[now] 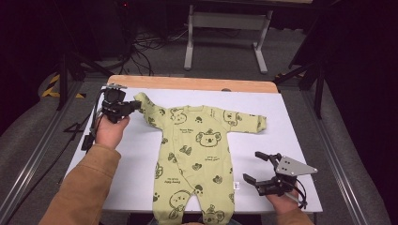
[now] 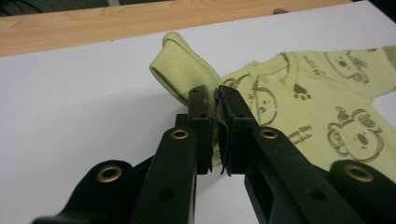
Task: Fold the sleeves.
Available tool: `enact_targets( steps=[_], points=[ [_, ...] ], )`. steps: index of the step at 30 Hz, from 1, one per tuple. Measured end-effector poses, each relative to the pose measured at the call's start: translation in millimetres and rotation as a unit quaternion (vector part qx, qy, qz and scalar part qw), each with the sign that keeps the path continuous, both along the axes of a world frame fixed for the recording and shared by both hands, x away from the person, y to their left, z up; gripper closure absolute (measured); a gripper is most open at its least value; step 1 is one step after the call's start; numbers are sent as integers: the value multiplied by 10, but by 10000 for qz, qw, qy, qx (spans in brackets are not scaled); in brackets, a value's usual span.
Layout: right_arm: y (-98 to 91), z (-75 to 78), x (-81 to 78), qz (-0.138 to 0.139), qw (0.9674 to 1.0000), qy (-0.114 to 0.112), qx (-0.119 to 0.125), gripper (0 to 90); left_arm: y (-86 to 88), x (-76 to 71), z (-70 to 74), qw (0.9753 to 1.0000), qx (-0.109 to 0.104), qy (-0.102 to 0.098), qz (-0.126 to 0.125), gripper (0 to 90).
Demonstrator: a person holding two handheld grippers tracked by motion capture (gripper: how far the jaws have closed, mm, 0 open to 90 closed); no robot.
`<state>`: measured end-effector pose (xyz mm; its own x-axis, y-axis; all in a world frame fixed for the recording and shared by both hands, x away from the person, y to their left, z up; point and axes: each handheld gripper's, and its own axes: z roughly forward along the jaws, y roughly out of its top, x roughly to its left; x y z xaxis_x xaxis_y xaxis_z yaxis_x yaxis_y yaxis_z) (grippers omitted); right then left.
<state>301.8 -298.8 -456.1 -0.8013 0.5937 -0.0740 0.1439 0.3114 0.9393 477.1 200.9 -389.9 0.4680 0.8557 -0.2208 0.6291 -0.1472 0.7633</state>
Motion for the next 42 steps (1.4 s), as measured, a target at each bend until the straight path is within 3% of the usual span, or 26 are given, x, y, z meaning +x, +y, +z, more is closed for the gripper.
enact_targets(
  steps=[8,17,24,30,35,42],
  points=[
    [-32,6,-37,-35,10000,-9,14,111,-280,-7,124,9992,-80,-201,-341,842],
    [-113,10,-128,-162,9999,-21,52,110,-640,71,143,9970,-77,-241,-726,840],
    [-168,12,-191,-247,9997,-30,70,110,-862,147,88,9960,-79,-139,-875,839],
    [-174,11,-195,-231,9997,-25,66,111,-1092,223,-42,9956,96,-49,-929,838],
    [-178,11,-195,-221,9997,-19,82,110,-1203,255,-98,9950,155,-54,-988,838],
    [-176,13,-199,-192,9998,-17,98,111,-1385,323,-202,9940,169,90,-1079,834]
  ],
)
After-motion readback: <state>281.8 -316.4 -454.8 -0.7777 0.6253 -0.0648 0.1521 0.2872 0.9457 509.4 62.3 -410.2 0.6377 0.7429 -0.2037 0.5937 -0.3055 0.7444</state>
